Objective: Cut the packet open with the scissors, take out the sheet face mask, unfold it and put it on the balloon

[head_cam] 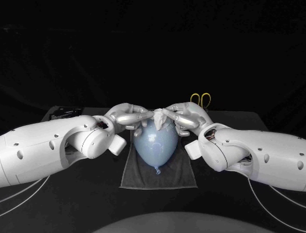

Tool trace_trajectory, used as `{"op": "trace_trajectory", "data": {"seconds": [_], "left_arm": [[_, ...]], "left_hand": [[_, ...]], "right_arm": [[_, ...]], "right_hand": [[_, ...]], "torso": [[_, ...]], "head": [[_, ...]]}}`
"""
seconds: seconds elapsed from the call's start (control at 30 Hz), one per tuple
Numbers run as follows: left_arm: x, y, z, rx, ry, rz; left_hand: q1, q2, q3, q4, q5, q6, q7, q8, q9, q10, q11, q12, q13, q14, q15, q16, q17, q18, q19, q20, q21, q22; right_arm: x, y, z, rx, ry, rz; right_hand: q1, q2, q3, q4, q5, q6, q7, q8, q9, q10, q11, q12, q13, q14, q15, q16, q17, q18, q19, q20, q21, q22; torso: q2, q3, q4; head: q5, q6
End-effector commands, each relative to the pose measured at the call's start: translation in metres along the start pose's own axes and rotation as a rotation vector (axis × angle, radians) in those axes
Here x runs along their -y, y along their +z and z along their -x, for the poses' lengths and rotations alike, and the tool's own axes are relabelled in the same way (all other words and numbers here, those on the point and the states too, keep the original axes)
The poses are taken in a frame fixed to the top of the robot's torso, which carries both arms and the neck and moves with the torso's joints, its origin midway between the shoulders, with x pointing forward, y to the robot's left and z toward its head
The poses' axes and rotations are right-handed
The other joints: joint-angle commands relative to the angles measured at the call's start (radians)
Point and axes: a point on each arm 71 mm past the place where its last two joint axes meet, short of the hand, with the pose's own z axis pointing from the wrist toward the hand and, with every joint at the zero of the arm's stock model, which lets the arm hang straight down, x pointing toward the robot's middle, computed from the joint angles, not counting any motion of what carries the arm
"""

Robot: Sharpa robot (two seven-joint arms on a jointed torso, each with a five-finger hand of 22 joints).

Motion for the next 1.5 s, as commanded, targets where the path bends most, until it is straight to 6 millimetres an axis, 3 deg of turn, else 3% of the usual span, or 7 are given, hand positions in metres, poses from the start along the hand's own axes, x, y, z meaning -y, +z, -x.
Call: {"op": "trace_trajectory", "data": {"seconds": [0.03,1.03,1.4,1.43,1.5], "left_arm": [[-0.0017,-0.0016,0.004,-0.002,-0.01,0.001],[-0.0018,-0.0071,0.0057,-0.059,-0.039,-0.018],[-0.0003,-0.0066,0.0036,-0.076,-0.049,-0.034],[-0.0002,-0.0065,0.0036,-0.076,-0.05,-0.035],[-0.0001,-0.0063,0.0034,-0.076,-0.05,-0.037]], "left_hand": [[-0.008,0.002,0.109,-0.105,0.003,-0.004,0.0,0.003,0.023,-0.005,0.004,-0.007,0.002,-0.005,0.004,-0.004,-0.001,-0.005,-0.009,0.0,-0.006,-0.001],[-0.02,-0.006,0.117,-0.116,0.002,-0.005,0.001,0.007,0.023,-0.007,0.005,-0.009,0.001,-0.005,0.005,-0.004,0.002,-0.005,-0.01,0.002,-0.005,0.001],[-0.028,-0.008,0.116,-0.117,0.002,-0.007,0.002,0.008,0.022,-0.009,0.006,-0.013,0.0,-0.006,0.006,-0.004,0.001,-0.005,-0.012,0.003,-0.005,0.001],[-0.028,-0.006,0.117,-0.118,0.002,-0.008,0.002,0.008,0.022,-0.01,0.006,-0.014,-0.001,-0.006,0.006,-0.004,0.0,-0.005,-0.012,0.003,-0.005,0.001],[-0.028,-0.005,0.119,-0.12,0.002,-0.008,0.002,0.008,0.022,-0.01,0.005,-0.015,-0.001,-0.006,0.006,-0.004,0.001,-0.005,-0.012,0.003,-0.005,0.002]], "right_arm": [[-0.002,0.0002,0.0093,0.06,-0.03,0.029],[-0.0018,-0.0008,0.0167,0.095,-0.042,0.036],[0.0021,-0.0003,0.0109,0.003,-0.05,-0.014],[0.0022,-0.0003,0.01,-0.009,-0.054,-0.017],[0.0024,-0.0005,0.0081,-0.032,-0.059,-0.021]], "right_hand": [[-0.006,0.002,0.038,-0.045,0.003,0.013,-0.01,0.006,0.004,0.029,-0.005,0.007,0.165,0.117,-0.02,0.003,0.263,-0.003,0.036,-0.008,0.007,0.208],[-0.009,0.001,0.044,-0.049,0.003,0.013,-0.012,0.013,0.008,0.031,-0.007,0.008,0.166,0.117,-0.022,0.003,0.263,-0.004,0.038,-0.009,0.011,0.209],[-0.02,0.004,0.054,-0.045,0.003,-0.002,-0.008,0.015,0.009,0.02,-0.005,-0.006,0.152,0.117,-0.021,0.003,0.263,0.004,0.025,-0.01,-0.023,0.199],[-0.028,0.003,0.054,-0.041,0.003,-0.013,-0.004,0.012,0.008,0.015,-0.002,-0.012,0.147,0.117,-0.019,0.003,0.263,0.006,0.02,-0.01,-0.035,0.196],[-0.063,-0.038,0.021,-0.029,0.001,-0.054,0.01,-0.008,0.0,0.005,0.012,-0.022,0.137,0.117,-0.01,0.003,0.263,0.01,0.012,-0.005,-0.056,0.19]], "torso": [[0.0,-0.0004,0.0004],[0.0,-0.0003,-0.0002],[0.0,-0.0001,0.0001],[-0.001,-0.0001,-0.0002],[0.0,-0.0002,0.0001]], "head": [[-0.001,0.0],[-0.008,0.006],[-0.007,0.006],[-0.007,0.007],[-0.006,0.007]]}}
